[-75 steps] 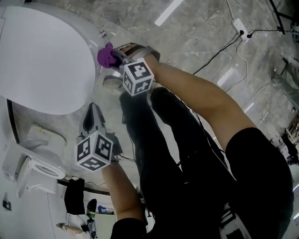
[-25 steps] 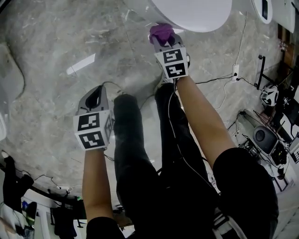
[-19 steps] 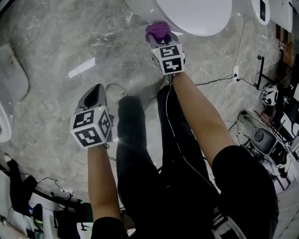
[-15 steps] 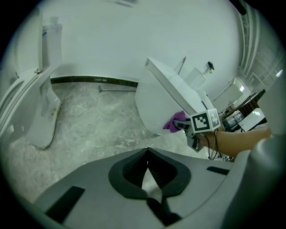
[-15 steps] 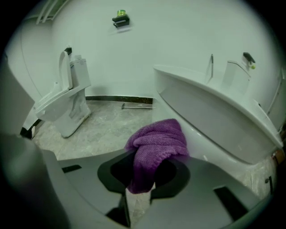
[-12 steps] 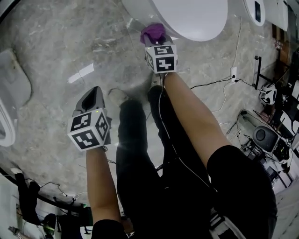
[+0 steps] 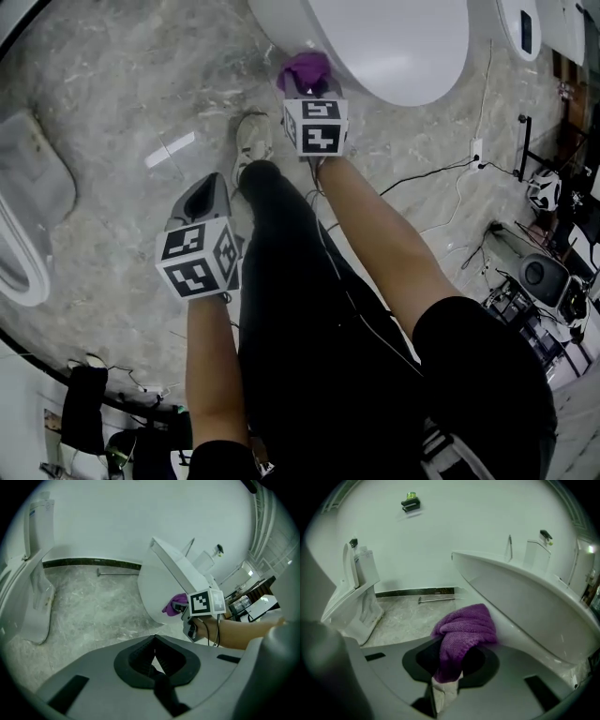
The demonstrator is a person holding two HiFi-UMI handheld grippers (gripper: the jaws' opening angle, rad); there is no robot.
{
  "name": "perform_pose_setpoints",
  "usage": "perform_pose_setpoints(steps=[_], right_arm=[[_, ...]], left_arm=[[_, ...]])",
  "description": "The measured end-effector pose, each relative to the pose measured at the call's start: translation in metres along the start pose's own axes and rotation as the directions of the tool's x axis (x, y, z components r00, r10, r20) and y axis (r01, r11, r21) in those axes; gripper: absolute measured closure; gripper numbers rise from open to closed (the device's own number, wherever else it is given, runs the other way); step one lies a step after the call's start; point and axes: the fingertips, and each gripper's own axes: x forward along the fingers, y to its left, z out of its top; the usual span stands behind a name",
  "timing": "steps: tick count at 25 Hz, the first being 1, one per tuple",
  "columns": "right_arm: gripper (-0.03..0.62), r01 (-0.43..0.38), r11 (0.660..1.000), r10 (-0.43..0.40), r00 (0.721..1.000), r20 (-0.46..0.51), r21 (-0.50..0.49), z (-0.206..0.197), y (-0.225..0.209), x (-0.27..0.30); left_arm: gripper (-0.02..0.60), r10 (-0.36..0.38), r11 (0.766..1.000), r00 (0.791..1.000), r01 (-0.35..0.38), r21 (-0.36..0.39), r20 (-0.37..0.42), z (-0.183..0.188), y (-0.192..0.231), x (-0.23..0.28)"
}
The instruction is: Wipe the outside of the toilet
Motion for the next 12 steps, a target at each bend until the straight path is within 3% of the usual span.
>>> perform_pose_setpoints(steps=[4,12], right_arm=[[0.51,0.001,0.996,0.0,1.0,-0.006,0.092,0.021,0.004,0.012],[0.51,0.001,0.974,-0.005,1.0,0.017,0.226,0.057,0.016,0.044]], left_arm=[[0.574,0.015,0.999,1.0,-0.014,0.05,-0.017,0.035,0.006,0.006],[0.574,0.0,1.0,1.0,0.001,0.009,-0.006,0.104,0.022,0.028]])
